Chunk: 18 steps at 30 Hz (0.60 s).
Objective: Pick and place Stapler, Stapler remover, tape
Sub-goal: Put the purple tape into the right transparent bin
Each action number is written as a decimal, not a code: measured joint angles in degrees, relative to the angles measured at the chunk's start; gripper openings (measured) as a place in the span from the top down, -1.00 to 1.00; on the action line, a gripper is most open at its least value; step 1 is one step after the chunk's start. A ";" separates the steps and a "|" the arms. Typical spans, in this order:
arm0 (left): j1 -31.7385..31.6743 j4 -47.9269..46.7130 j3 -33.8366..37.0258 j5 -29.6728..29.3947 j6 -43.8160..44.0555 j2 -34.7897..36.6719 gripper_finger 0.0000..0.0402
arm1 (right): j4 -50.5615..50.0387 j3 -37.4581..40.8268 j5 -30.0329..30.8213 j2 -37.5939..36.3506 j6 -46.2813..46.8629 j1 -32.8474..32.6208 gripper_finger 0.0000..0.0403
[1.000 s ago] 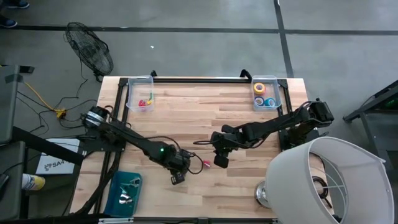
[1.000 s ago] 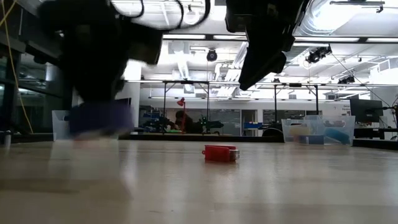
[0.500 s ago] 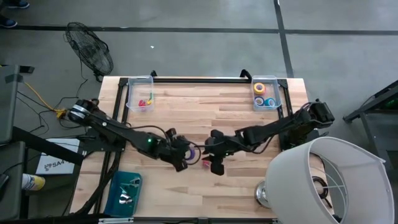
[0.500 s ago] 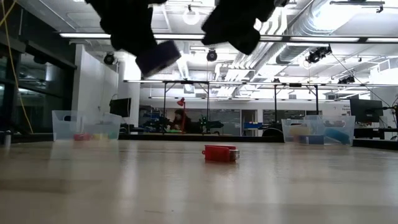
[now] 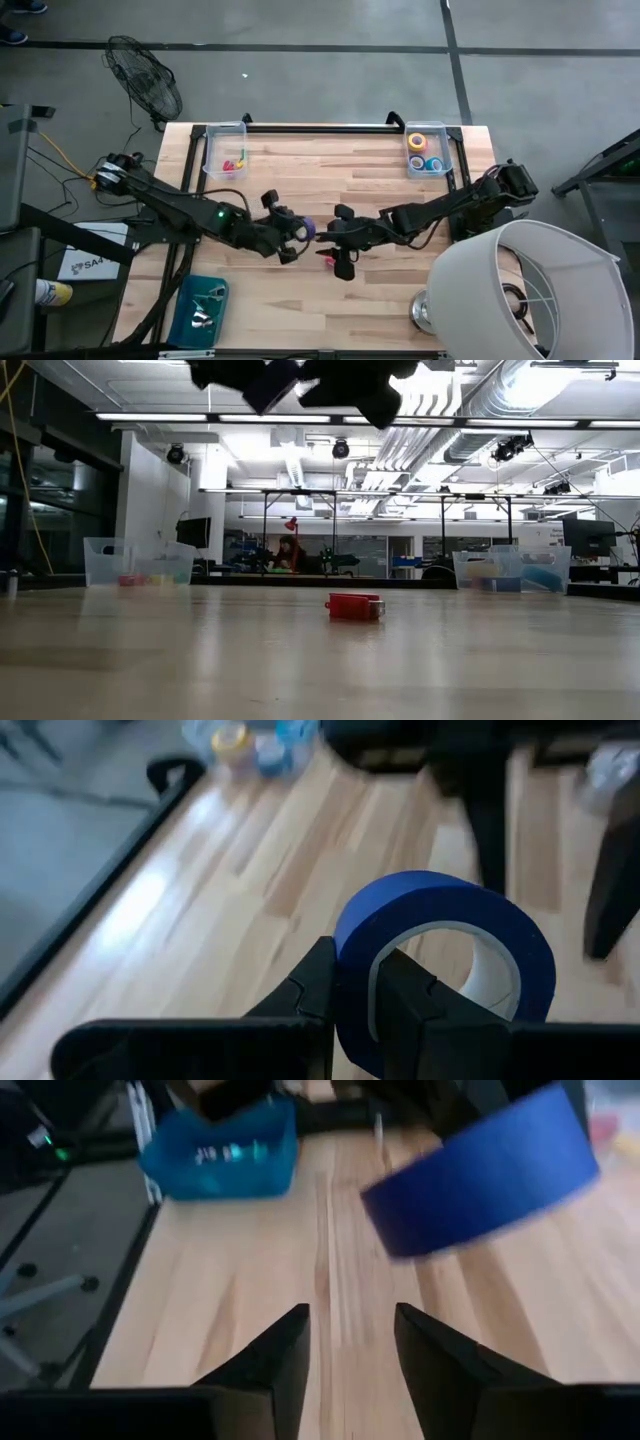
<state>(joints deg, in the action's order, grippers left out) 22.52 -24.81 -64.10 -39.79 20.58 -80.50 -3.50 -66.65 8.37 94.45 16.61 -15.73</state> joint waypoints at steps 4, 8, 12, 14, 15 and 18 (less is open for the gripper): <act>0.00 4.94 -0.02 -1.13 -5.43 0.64 0.82 | 5.25 0.00 1.31 -0.01 -2.71 0.00 0.22; 0.00 6.02 -0.04 -1.73 -7.30 1.24 0.82 | 7.20 0.04 2.53 -0.04 -3.88 -0.04 0.16; 0.00 6.27 -0.04 -1.96 -7.34 1.29 0.82 | 7.17 0.07 2.58 -0.67 -5.08 -0.04 0.16; 0.00 6.41 -0.04 -1.78 -7.95 1.51 0.82 | 6.37 0.09 3.15 -1.54 -5.67 -0.04 0.16; 0.00 6.56 -0.08 -1.44 -8.44 1.65 0.82 | 5.96 0.09 3.64 -2.23 -6.01 -0.04 0.16; 0.00 6.31 -0.07 -1.16 -8.88 2.21 0.82 | 4.80 0.04 5.36 -4.04 -6.92 -0.01 0.16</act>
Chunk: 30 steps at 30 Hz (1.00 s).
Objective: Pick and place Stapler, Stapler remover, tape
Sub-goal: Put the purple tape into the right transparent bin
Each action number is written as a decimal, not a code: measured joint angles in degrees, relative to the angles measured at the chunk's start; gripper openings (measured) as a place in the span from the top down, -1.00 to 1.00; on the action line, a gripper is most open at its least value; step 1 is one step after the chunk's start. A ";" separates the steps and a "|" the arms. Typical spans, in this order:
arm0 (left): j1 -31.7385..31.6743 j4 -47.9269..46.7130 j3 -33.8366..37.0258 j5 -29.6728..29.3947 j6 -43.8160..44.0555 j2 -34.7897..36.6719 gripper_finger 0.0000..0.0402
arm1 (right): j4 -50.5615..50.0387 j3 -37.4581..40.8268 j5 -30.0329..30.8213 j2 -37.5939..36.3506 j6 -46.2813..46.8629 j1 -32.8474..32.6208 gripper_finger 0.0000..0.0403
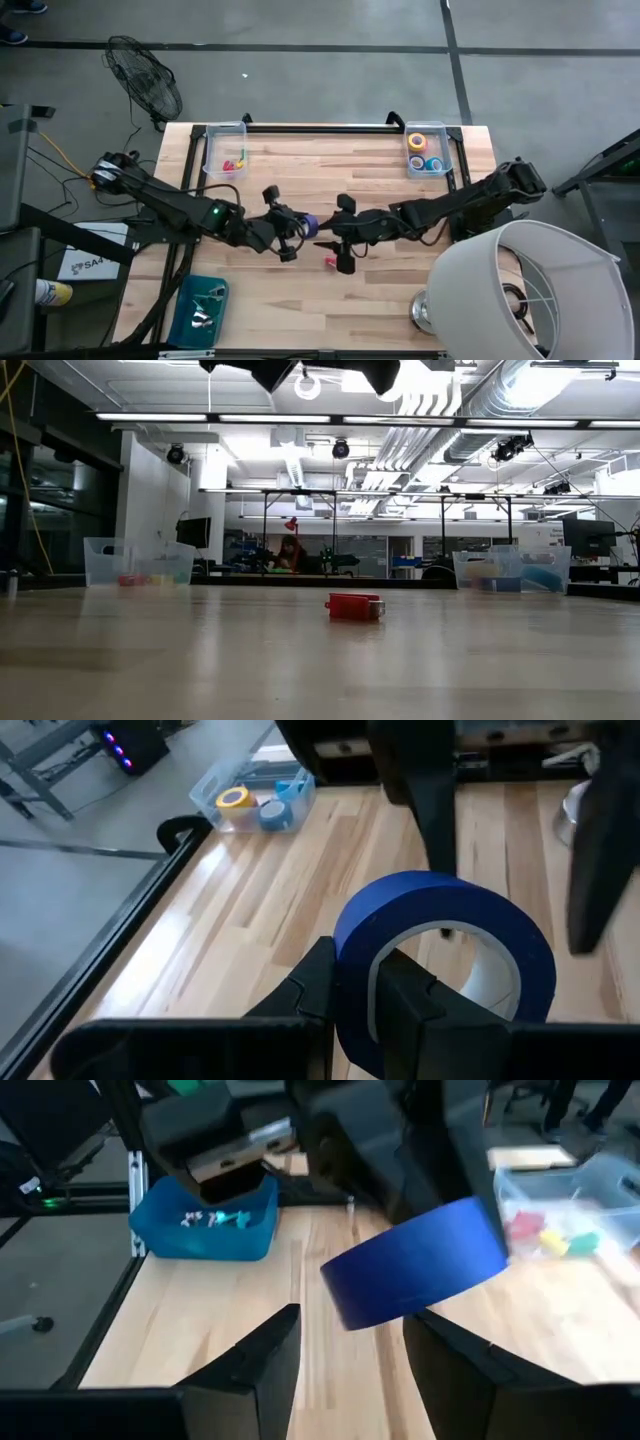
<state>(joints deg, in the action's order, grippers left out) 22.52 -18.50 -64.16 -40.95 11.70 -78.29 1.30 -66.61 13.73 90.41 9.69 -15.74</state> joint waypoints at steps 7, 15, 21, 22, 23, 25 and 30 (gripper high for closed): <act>0.04 5.43 -0.02 -1.19 -3.49 0.40 0.82 | 0.70 0.00 -0.66 -2.70 -3.03 0.01 0.16; -0.02 12.82 0.00 -1.47 -9.41 0.37 0.82 | 5.13 -0.02 -3.46 -2.80 -3.75 0.03 0.18; 0.02 12.96 -0.04 -1.57 -9.33 0.38 0.82 | 4.83 -0.02 -5.04 -3.37 -3.73 0.08 0.32; 0.02 12.93 -0.04 -1.58 -9.33 0.41 0.82 | 4.46 -0.02 -5.06 -3.41 -3.73 0.08 0.36; 0.02 12.77 -0.04 -1.55 -9.35 0.52 0.82 | 4.21 -0.02 -5.06 -3.42 -3.75 0.08 0.40; 0.02 12.57 -0.04 -1.37 -9.29 0.56 0.79 | 3.81 -0.02 -5.12 -3.41 -3.76 0.08 0.49; 0.02 12.55 -0.04 -1.30 -8.99 0.56 0.72 | 3.89 -0.06 -5.69 -3.41 -3.82 0.21 0.76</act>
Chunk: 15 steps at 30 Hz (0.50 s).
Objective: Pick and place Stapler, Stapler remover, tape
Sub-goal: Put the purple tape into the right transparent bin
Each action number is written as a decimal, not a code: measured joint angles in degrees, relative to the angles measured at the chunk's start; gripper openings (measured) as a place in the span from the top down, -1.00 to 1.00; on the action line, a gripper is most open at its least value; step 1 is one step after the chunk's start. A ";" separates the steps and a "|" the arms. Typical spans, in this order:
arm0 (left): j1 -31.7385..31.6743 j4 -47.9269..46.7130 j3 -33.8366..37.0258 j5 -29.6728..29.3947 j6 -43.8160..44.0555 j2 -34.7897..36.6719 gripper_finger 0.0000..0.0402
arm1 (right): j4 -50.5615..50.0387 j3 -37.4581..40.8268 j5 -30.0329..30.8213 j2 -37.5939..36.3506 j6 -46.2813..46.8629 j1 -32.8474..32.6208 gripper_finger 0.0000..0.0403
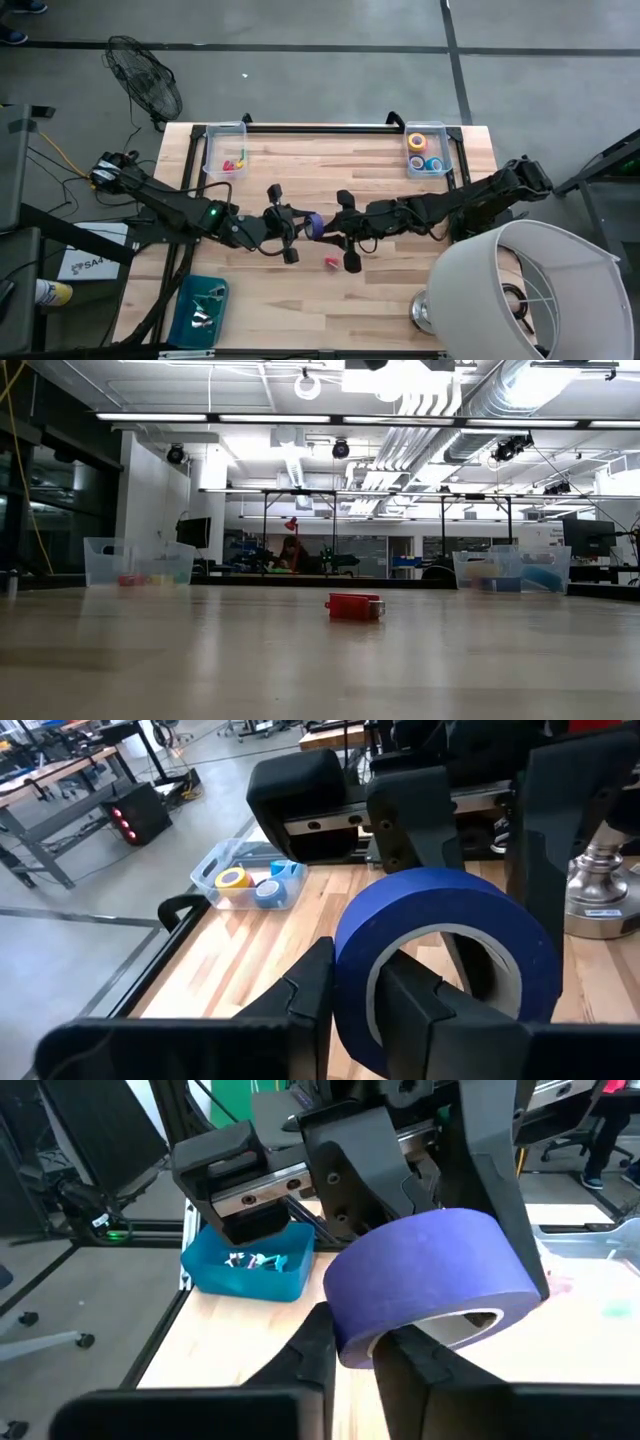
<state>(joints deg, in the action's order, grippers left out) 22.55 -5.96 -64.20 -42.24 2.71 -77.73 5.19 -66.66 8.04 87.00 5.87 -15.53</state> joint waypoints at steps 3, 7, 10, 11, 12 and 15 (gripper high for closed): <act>-0.04 -0.16 0.00 -0.08 0.06 0.00 0.70 | -0.16 -0.03 -1.82 0.00 -0.09 0.71 0.84; -0.07 -0.47 0.04 -0.34 0.12 0.00 0.69 | -0.97 -0.10 -4.03 -0.02 0.36 1.88 0.84; -0.09 -0.85 0.09 -0.71 -1.13 0.00 0.63 | -2.62 -0.16 -5.06 -0.11 0.69 2.56 0.84; -0.09 -0.99 0.11 -0.91 -1.36 0.00 0.58 | -3.09 -0.15 -5.37 -0.13 1.11 2.82 0.84; -0.09 -1.10 0.11 -1.13 -1.45 0.00 0.52 | -3.64 -0.15 -5.50 -0.13 1.55 3.02 0.84; -0.09 -1.14 0.11 -1.60 -2.18 0.00 0.28 | -5.93 -0.15 -5.57 -0.13 2.44 3.70 0.84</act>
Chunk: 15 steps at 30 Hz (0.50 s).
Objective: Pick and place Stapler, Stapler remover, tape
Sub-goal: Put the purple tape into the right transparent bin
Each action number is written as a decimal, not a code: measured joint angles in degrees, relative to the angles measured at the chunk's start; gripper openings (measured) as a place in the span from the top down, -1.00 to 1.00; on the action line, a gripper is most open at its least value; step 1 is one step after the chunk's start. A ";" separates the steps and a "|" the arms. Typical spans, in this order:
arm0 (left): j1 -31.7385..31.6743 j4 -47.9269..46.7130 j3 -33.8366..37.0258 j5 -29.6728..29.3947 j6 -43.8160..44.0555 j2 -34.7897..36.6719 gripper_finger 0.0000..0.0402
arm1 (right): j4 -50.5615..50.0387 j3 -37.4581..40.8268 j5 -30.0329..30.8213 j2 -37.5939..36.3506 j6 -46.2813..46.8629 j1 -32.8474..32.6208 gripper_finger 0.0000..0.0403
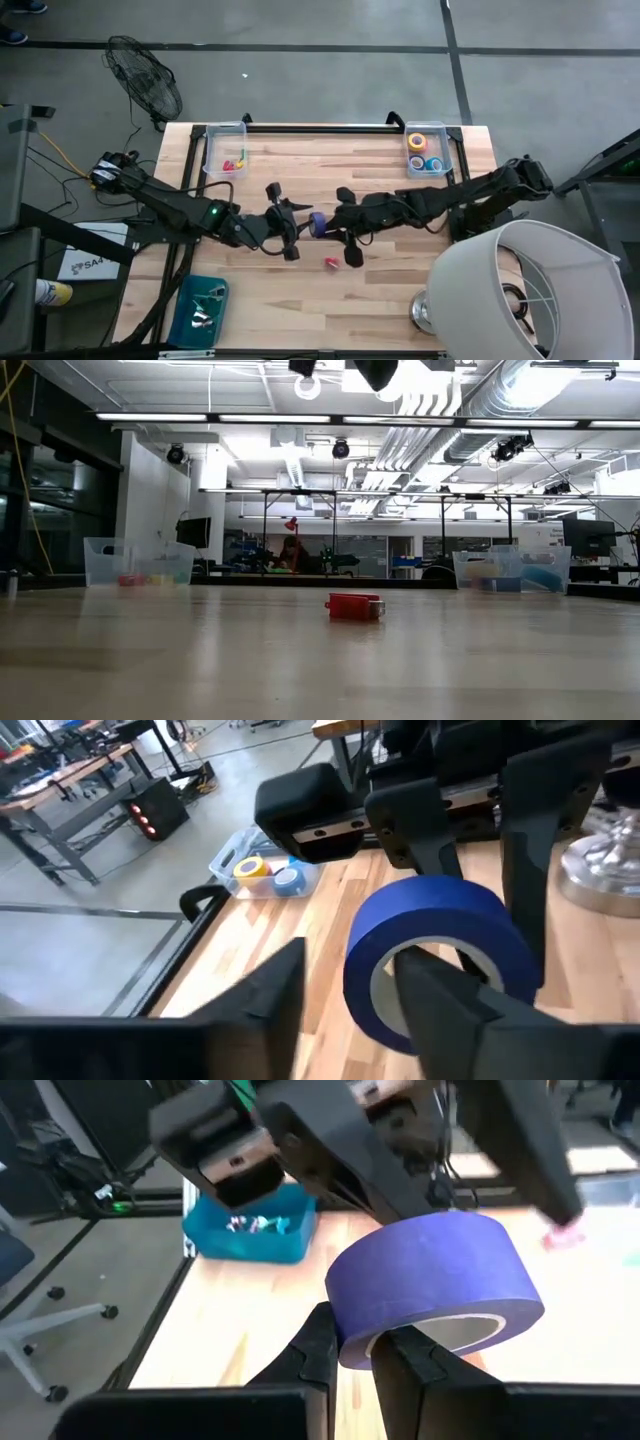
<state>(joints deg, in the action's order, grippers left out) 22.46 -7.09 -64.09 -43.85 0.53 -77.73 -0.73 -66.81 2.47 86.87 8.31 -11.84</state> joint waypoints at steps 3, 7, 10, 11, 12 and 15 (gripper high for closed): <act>0.00 -1.09 0.04 -1.28 -0.54 0.00 0.01 | -2.90 -0.02 -0.08 0.00 2.26 0.84 0.84; 0.00 -5.03 0.01 -4.53 0.58 1.43 -0.26 | -10.61 0.11 0.68 0.11 6.16 2.17 0.84; 0.00 -10.43 -0.05 -8.12 4.27 3.05 -0.32 | -17.66 0.11 4.17 0.09 9.38 3.91 0.84; 0.00 -12.23 -0.05 -9.42 5.62 3.62 -0.33 | -19.98 0.11 5.68 0.09 10.57 4.64 0.84; 0.00 -13.89 -0.05 -10.59 6.90 4.14 -0.33 | -22.30 0.12 6.99 0.11 11.86 5.43 0.84; -0.01 -19.55 -0.05 -13.02 8.75 5.55 -0.34 | -26.81 0.12 10.99 0.11 15.87 8.25 0.84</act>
<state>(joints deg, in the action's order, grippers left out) 22.45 -26.64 -64.14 -56.87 9.28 -72.18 -27.55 -66.69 13.46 86.98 24.18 -3.59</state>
